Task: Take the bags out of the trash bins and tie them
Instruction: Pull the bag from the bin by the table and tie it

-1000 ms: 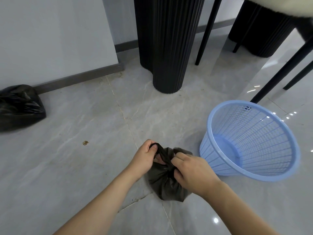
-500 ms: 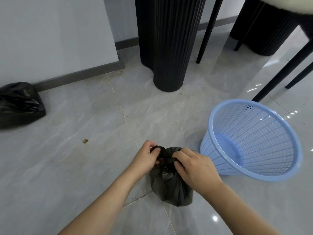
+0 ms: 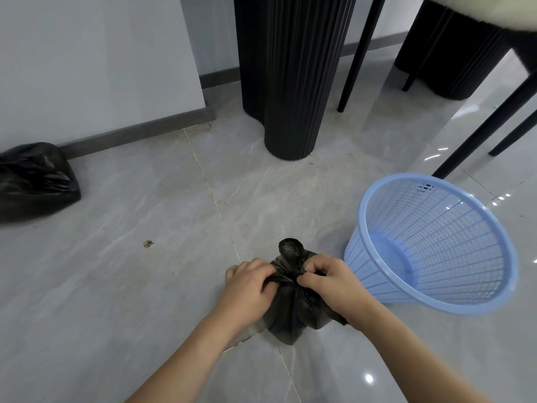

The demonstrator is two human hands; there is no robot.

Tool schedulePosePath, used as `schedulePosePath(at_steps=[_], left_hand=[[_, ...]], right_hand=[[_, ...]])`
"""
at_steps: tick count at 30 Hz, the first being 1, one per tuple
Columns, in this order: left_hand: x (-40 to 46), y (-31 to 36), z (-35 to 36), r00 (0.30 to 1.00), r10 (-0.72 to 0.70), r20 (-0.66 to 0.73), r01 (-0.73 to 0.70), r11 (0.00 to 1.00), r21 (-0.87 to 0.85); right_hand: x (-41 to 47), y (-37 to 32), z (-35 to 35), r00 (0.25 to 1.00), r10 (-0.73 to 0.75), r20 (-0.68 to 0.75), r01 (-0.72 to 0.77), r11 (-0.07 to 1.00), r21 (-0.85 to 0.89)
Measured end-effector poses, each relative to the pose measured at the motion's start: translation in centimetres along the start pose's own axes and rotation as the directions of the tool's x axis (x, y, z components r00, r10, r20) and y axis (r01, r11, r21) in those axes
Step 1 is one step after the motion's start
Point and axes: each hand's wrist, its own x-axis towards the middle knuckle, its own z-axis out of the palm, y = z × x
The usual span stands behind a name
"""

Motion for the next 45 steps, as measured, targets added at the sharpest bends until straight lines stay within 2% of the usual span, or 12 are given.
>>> schedulePosePath(at_steps=[3,7,9,12,15,21,29,33,36,40,42,45], left_hand=[[0.5,0.0,-0.1,1.0,0.005,-0.027,-0.005,1.0,0.007],[0.7,-0.1,0.1,0.998,0.044,-0.051,-0.044,0.999,0.0],[0.8,0.0,0.1,0.998,0.032,-0.061,-0.032,0.999,-0.001],[0.5,0.0,0.3,0.998,0.014,-0.067,-0.013,1.0,0.013],[0.0,-0.1,0.7,0.997,0.002,-0.083,-0.002,1.0,0.01],[-0.2,-0.7,0.9,0.989,-0.079,-0.121,0.073,0.996,-0.058],[0.4,-0.7,0.5,0.986,-0.082,-0.146,0.073,0.995,-0.068],[0.6,-0.6,0.6,0.984,-0.086,-0.157,0.075,0.995,-0.072],[0.8,-0.6,0.7,0.981,-0.103,-0.165,0.092,0.993,-0.076],[0.8,-0.8,0.7,0.984,-0.084,-0.156,0.076,0.995,-0.059],[0.9,-0.8,0.8,0.987,-0.067,-0.147,0.061,0.997,-0.041],[0.9,-0.8,0.9,0.99,-0.073,-0.122,0.07,0.997,-0.025]], right_hand=[[-0.2,0.1,-0.2,0.999,-0.016,-0.033,0.02,0.993,0.116],[-0.3,0.2,-0.6,0.995,0.073,0.075,-0.089,0.963,0.255],[-0.2,0.2,-0.6,0.989,0.131,0.068,-0.146,0.946,0.288],[0.3,0.6,-0.5,0.965,0.262,0.023,-0.261,0.946,0.193],[0.6,0.3,-0.4,0.962,0.272,0.009,-0.272,0.96,0.065],[0.7,0.1,-0.1,0.966,0.259,0.001,-0.258,0.962,0.092],[1.0,0.9,0.4,0.97,0.24,-0.026,-0.233,0.959,0.158],[1.4,0.9,0.1,0.968,0.249,-0.045,-0.244,0.966,0.087],[1.3,0.6,-0.2,0.939,0.342,0.03,-0.343,0.935,0.086],[0.7,0.4,-1.0,0.817,0.489,0.307,-0.567,0.78,0.265],[0.6,0.9,-1.2,0.782,0.5,0.372,-0.607,0.747,0.271],[0.8,1.8,-1.0,0.777,0.49,0.395,-0.611,0.737,0.289]])
